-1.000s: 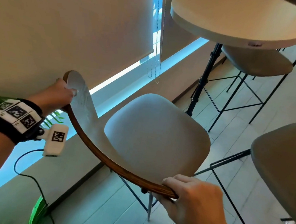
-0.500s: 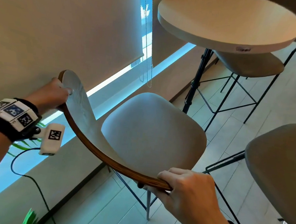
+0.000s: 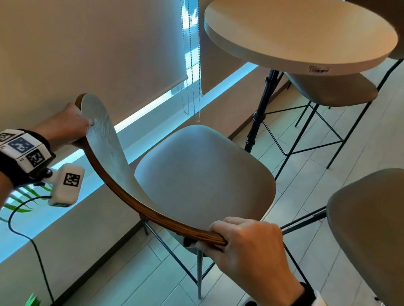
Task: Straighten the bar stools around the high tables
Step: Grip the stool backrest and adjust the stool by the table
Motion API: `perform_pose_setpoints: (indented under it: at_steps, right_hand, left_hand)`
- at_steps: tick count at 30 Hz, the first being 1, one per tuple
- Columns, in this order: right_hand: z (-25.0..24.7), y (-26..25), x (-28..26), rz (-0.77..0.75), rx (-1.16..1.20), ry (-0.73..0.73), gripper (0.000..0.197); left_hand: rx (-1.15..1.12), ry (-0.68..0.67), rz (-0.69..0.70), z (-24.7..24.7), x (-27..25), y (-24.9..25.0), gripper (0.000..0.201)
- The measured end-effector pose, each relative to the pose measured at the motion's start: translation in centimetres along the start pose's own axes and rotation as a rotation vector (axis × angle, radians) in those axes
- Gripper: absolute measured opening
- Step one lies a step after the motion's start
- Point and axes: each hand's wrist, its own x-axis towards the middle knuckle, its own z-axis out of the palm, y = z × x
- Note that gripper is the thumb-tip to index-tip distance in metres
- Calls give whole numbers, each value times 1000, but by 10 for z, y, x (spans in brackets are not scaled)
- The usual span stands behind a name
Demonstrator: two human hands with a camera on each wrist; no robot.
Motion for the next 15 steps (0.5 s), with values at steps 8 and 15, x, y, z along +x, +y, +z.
perform_pose_setpoints:
  at_steps: [8,15]
  right_hand:
    - [2,1,-1,-14,12,-11,40]
    - [3,2,-48,45,-1,166,66]
  left_hand:
    - [-15,-16,-10,-2,-5,1,26]
    - [-318,-75,28,-11,-27,-28,49]
